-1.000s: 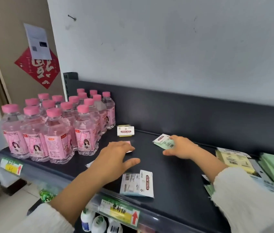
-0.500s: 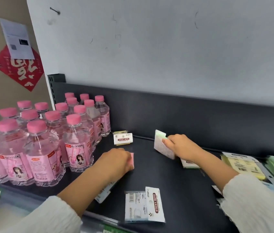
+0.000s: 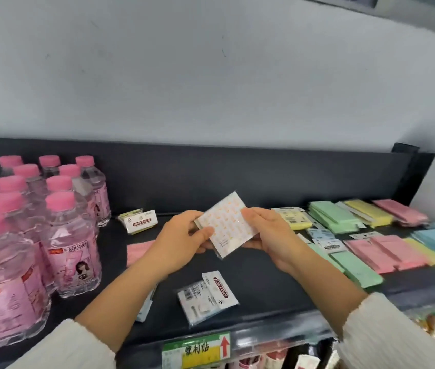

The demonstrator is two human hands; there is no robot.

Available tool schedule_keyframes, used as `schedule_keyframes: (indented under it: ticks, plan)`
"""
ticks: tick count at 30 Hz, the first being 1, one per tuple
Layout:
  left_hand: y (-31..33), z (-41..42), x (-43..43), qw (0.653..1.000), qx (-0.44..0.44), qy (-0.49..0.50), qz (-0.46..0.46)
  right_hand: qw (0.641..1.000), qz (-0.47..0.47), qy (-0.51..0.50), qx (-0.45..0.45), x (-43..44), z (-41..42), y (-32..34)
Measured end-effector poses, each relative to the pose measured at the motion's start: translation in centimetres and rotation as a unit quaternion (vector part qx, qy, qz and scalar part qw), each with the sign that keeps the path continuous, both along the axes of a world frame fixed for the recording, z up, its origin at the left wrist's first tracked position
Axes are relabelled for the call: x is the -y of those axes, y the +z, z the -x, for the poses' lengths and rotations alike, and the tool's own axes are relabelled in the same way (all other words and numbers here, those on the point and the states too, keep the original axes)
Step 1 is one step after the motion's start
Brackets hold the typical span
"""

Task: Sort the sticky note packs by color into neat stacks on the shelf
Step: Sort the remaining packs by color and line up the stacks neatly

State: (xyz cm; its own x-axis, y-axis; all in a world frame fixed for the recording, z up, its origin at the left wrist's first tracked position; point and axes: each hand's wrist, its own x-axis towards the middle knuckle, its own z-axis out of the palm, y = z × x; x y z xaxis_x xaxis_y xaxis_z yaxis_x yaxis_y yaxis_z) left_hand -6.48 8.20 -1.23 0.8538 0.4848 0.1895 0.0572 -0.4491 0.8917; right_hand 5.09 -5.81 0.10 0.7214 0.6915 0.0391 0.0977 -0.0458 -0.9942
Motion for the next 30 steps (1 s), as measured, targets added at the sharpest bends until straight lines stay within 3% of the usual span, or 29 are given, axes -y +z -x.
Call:
schedule_keyframes:
  ticks: [8, 14, 18, 25, 30]
  plan:
    - [-0.5, -1.0, 2.5, 0.995, 0.045, -0.049, 0.072, 0.996, -0.044, -0.048, -0.066, 5.0, 2.3, -1.3]
    - [0.4, -1.0, 4.8, 0.967, -0.01, -0.125, 0.224, 0.981, -0.108, -0.113, -0.116, 7.2, 3.1, -1.9]
    - [0.4, -0.8, 6.0, 0.966, -0.039, -0.189, 0.171, 0.97, -0.154, -0.122, -0.146, 8.2, 2.7, -1.8]
    - [0.9, -2.3, 9.0, 0.966, 0.061, -0.2, 0.153, 0.95, -0.206, -0.119, -0.2, 10.1, 1.5, -1.7]
    - [1.6, -4.4, 12.5, 0.963, 0.084, -0.224, 0.125, 0.957, -0.175, -0.111, -0.203, 12.7, -0.7, -2.0]
